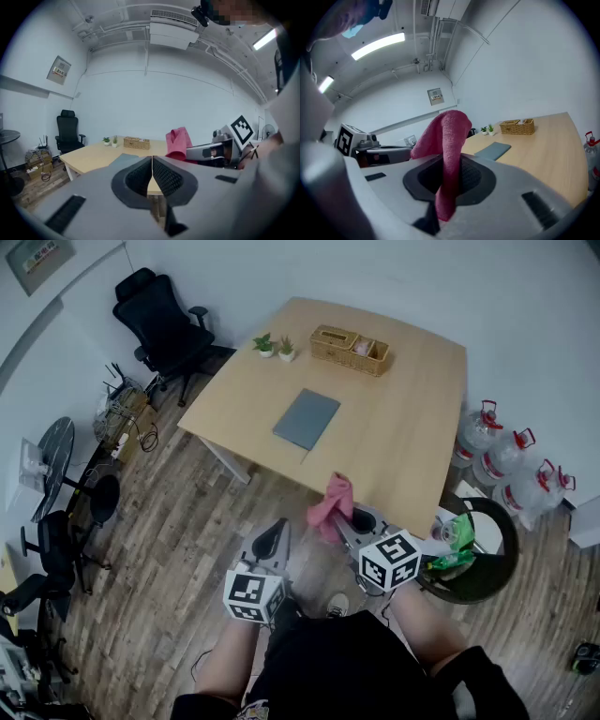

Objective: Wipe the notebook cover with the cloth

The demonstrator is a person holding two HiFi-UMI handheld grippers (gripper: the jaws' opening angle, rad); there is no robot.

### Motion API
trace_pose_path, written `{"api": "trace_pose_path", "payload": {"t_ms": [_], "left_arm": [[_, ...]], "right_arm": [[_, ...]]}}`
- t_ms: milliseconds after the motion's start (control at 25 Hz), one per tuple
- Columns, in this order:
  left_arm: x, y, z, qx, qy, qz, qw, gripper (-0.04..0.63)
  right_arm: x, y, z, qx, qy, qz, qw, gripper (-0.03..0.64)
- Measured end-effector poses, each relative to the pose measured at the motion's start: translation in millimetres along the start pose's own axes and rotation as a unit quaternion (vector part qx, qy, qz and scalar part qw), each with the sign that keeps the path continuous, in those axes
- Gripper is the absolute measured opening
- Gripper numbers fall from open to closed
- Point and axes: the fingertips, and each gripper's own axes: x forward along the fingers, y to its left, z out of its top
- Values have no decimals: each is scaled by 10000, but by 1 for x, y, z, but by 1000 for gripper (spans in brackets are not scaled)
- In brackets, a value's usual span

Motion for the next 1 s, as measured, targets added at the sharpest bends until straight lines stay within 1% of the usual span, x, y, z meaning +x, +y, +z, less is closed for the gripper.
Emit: {"api": "trace_pose_path", "payload": {"t_ms": [200,360,480,800,920,1000], "left_arm": [[2,2,-2,1,36,-25,10000,8],[3,12,-2,78,-6,11,10000,8],[2,18,2,26,25,-15,10000,8],[-2,56,2,121,-24,25,9999,9],[-2,70,1,86,50,-51,9999,11],[-2,78,0,17,204,-152,9997,11]], "right_arm": [[5,-2,-1,16,-19,-18,10000,57],[11,0,1,137,-90,4,9999,58],[16,3,3,166,-90,-17,9998,58],[39,10,8,247,-92,-176,9995,58],[52,14,12,255,-85,-249,9993,58],[62,17,13,267,-77,-306,9991,58]]}}
